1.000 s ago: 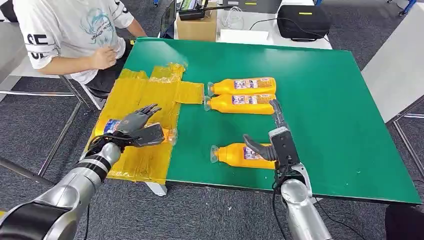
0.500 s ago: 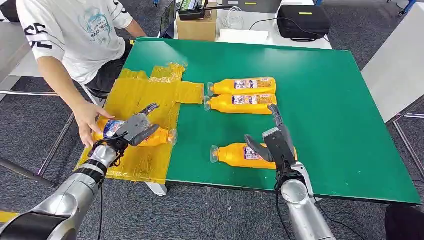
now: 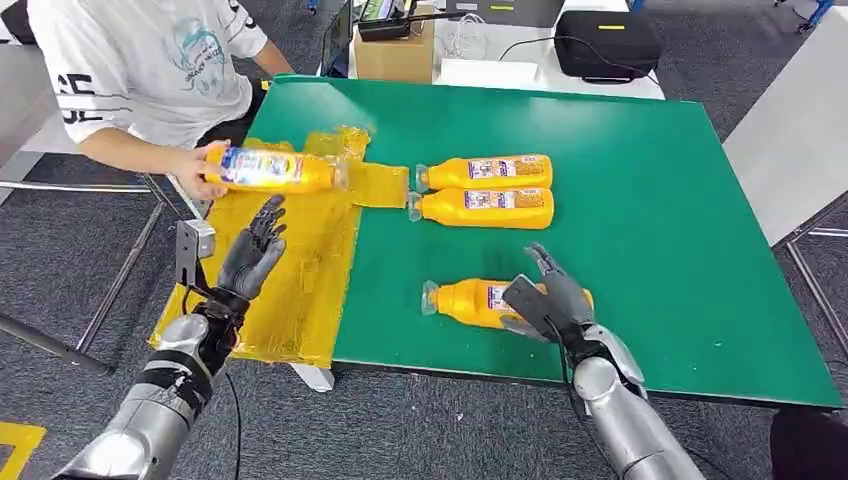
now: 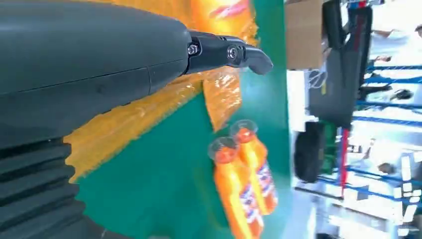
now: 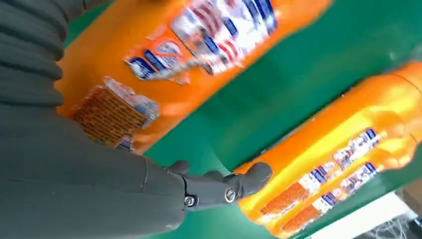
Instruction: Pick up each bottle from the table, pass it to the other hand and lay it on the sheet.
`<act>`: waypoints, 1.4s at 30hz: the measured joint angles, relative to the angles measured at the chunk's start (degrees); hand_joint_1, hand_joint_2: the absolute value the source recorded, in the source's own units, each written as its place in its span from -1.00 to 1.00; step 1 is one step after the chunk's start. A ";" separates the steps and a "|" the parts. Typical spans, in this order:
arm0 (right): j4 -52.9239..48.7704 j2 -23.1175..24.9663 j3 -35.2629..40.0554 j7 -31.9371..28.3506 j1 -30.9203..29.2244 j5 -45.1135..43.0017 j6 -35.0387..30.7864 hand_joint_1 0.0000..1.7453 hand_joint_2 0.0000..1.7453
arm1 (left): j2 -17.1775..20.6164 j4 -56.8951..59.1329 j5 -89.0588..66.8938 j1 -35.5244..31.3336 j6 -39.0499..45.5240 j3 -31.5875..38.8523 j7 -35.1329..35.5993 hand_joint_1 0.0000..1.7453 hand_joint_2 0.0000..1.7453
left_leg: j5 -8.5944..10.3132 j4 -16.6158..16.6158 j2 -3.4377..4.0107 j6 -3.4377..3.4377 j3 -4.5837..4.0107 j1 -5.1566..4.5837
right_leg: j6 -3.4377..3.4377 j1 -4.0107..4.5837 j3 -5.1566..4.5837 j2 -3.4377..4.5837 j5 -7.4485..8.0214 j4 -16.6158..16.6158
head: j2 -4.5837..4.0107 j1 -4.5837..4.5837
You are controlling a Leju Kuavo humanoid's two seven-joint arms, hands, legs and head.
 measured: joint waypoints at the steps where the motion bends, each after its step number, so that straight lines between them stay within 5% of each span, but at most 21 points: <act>1: 0.46 -0.09 0.20 0.24 -0.31 0.26 0.09 -1.00 1.00 | -0.24 -0.31 0.33 0.11 0.02 0.07 0.07 -1.00 1.00 | 0.00 0.00 -0.02 0.00 0.00 0.00 | 0.00 0.00 0.01 -0.01 0.00 0.00 | -0.02 0.00; 7: 1.64 -1.09 1.35 1.33 -1.05 0.92 1.53 -1.00 1.00 | -1.75 -3.06 1.81 1.25 3.33 0.26 1.07 -1.00 1.00 | 0.00 0.00 -0.05 0.00 0.14 0.00 | 0.00 -0.01 0.13 -0.02 0.00 -0.02 | 0.00 0.00; 9: 1.70 -1.70 1.73 1.38 -1.17 0.63 3.53 -0.50 1.00 | -2.32 -4.08 2.51 1.57 4.37 0.20 1.22 -1.00 1.00 | 0.00 0.00 -0.07 0.01 0.20 -0.01 | 0.00 -0.01 0.21 -0.04 -0.01 -0.03 | 0.00 -0.02; 10: 1.70 -2.10 1.97 1.31 -1.39 0.50 4.77 -0.50 1.00 | -2.64 -4.41 2.99 1.64 4.44 0.20 1.38 -1.00 1.00 | 0.00 0.00 -0.07 0.01 0.24 -0.01 | 0.00 -0.01 0.25 -0.03 -0.01 -0.06 | 0.00 0.00; 11: 1.72 -2.71 2.38 1.09 -1.69 0.28 6.43 0.68 1.00 | -2.78 -4.59 3.54 1.64 4.37 0.11 1.42 -1.00 1.00 | -0.01 0.00 -0.07 0.02 0.29 -0.01 | 0.00 -0.01 0.31 -0.03 -0.01 -0.08 | 0.00 -0.02; 15: 1.94 -5.22 4.21 -0.39 -3.11 -1.03 12.36 0.98 1.00 | -3.50 -4.74 4.94 1.59 3.04 -0.39 1.38 -1.00 1.00 | -0.02 0.00 -0.08 0.04 0.52 -0.01 | 0.01 -0.01 0.55 -0.04 -0.01 -0.14 | 0.00 0.00; 24: 3.12 -14.89 11.81 0.83 -10.15 -9.62 29.99 1.00 1.00 | -3.67 -2.36 6.67 -0.36 -0.59 -3.30 1.14 -1.00 1.00 | 0.00 0.02 -0.18 0.07 0.66 -0.07 | 0.05 -0.08 0.75 -0.08 0.02 -0.15 | 0.00 0.00; 36: 3.34 -22.57 20.64 5.39 -13.57 -14.68 35.50 1.00 1.00 | -3.65 -0.48 8.28 -1.32 -2.16 -5.05 1.09 -1.00 1.00 | -0.03 0.02 -0.16 0.07 0.44 -0.06 | 0.06 -0.04 0.61 -0.09 0.00 -0.11 | 0.00 -0.05; 40: 1.39 -26.84 25.95 9.25 -19.42 -21.03 42.36 1.00 1.00 | -3.56 0.00 9.75 -1.29 -3.52 -5.07 0.98 -1.00 1.00 | -0.02 0.02 -0.10 0.09 0.37 -0.12 | 0.08 -0.11 0.57 -0.08 0.02 -0.09 | 0.00 -0.07; 42: 0.61 -27.91 28.65 11.67 -22.68 -22.80 40.06 1.00 1.00 | -3.45 0.05 10.05 -1.20 -3.19 -5.07 1.07 -1.00 1.00 | -0.02 0.02 -0.07 0.09 0.40 -0.12 | 0.08 -0.10 0.57 -0.07 0.02 -0.10 | 0.00 -0.04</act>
